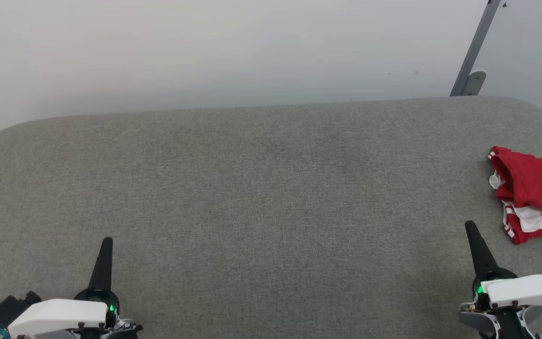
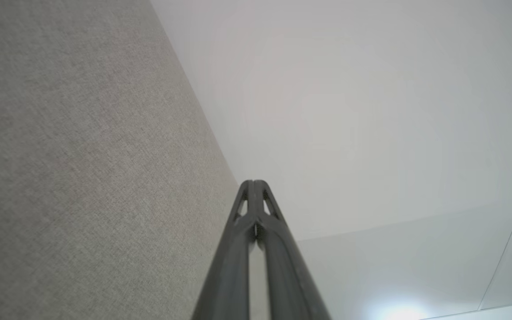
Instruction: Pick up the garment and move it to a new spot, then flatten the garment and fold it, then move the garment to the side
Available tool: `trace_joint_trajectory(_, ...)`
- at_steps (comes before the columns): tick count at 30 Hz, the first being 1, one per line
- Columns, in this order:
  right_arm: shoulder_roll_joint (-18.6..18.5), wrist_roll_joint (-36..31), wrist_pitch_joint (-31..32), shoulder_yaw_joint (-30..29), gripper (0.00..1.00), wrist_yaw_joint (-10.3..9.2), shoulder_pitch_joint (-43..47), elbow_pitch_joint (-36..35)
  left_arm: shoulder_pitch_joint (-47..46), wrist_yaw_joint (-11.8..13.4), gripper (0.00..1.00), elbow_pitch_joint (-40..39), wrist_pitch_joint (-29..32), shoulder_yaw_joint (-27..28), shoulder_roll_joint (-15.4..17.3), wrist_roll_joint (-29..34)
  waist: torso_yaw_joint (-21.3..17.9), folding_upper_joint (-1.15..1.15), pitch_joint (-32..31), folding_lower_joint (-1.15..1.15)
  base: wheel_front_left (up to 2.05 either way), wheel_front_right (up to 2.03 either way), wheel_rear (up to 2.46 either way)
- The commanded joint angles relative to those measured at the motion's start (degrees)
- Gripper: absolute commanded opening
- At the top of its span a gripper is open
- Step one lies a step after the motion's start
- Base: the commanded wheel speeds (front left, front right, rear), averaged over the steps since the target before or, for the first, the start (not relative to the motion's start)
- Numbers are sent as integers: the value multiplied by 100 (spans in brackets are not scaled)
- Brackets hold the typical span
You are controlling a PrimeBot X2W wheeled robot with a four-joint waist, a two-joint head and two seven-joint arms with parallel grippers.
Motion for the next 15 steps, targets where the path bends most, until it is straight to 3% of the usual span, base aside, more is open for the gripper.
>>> trace_joint_trajectory(1,9,154,63,-21,0,1,-114,-53,-147,-12,0,-16,50,-4,1,-145,1,0,1,0,0,0,0)
trace_joint_trajectory(15,65,717,219,-59,0,0,-193,-49,-281,-14,0,72,210,-16,-15,-705,5,0,13,0,0,0,0)
